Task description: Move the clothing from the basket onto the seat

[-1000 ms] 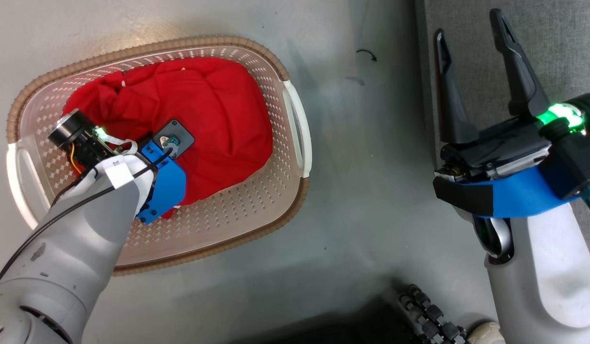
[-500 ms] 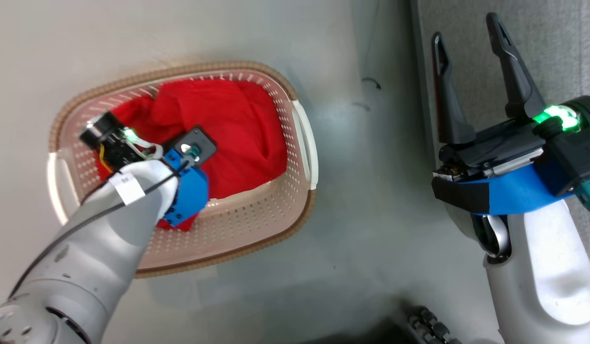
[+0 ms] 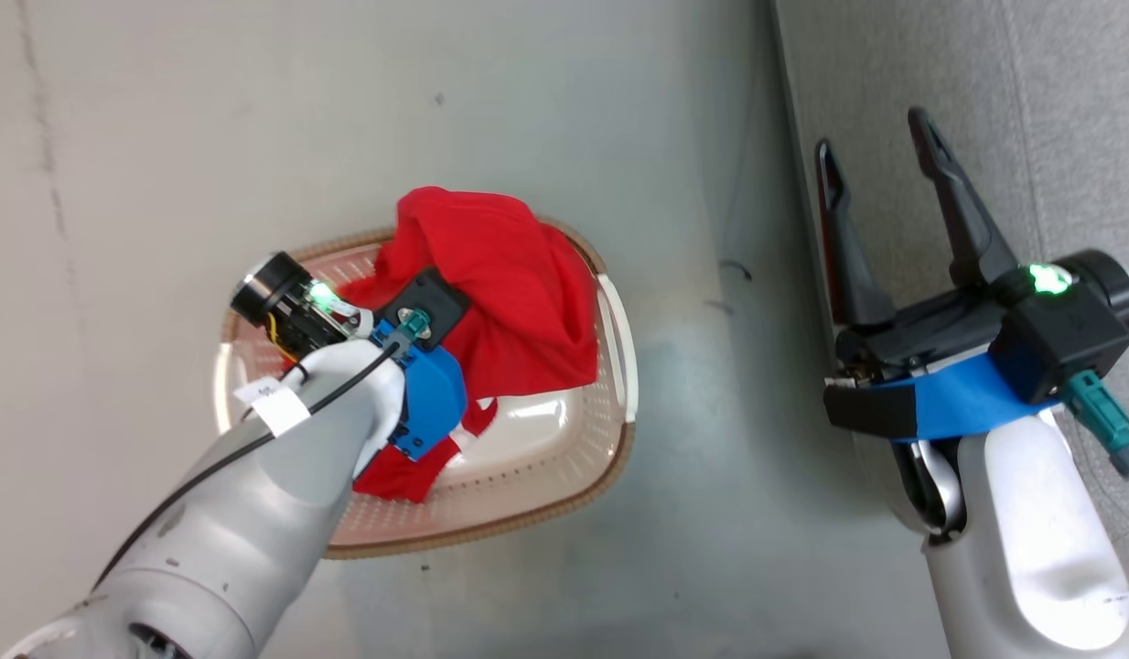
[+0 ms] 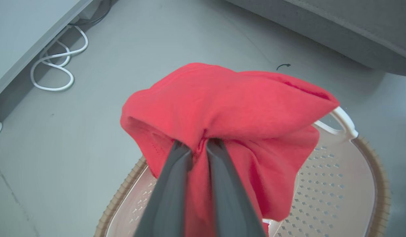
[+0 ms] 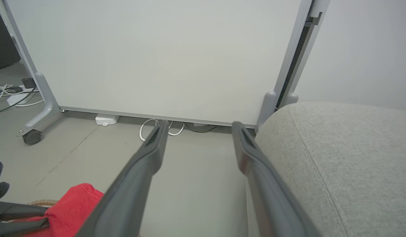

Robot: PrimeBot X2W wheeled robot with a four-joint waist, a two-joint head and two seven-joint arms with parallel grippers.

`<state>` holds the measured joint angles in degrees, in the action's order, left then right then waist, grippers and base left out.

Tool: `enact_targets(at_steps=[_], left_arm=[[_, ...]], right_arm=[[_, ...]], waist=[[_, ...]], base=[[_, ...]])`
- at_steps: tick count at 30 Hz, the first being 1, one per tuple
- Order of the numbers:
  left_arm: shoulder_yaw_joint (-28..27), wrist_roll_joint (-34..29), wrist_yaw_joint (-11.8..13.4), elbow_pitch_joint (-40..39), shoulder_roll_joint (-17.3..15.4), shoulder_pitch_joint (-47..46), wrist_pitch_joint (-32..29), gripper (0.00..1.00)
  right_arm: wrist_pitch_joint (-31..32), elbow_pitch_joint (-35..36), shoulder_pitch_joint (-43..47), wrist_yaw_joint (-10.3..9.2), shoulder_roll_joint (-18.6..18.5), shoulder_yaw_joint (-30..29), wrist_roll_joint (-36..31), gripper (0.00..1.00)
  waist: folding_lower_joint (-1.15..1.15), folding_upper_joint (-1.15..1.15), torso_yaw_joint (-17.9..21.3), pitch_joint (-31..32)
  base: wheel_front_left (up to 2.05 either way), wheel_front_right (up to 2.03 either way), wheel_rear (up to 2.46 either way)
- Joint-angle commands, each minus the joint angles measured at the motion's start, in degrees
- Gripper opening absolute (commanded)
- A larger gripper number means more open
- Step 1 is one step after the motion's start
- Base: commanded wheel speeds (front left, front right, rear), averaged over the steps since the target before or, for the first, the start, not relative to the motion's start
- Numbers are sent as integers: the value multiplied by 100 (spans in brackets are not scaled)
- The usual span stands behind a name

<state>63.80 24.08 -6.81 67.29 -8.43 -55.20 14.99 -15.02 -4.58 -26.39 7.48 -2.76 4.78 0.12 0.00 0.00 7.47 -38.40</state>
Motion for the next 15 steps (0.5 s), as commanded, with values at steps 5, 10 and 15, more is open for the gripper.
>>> enact_targets(at_steps=[5, 10, 15], left_arm=[[-338, 108, 115, -551, -100, 333, 28, 0], [-623, 72, 156, -1033, -168, 611, 28, 0], [-1002, -12, 194, -1585, -260, 837, 28, 0]], right_arm=[[-24, -146, 317, 3, -23, -77, -18, 100], [-24, -265, 560, 3, -22, -100, -3, 100], [-24, -344, 800, 3, -21, -88, 8, 100]], waist=[[0, 0, -268, 746], [0, 0, -372, 1189], [0, 0, -441, 1634]], base=[[0, 0, 0], [0, 0, 0], [0, 0, 0]])
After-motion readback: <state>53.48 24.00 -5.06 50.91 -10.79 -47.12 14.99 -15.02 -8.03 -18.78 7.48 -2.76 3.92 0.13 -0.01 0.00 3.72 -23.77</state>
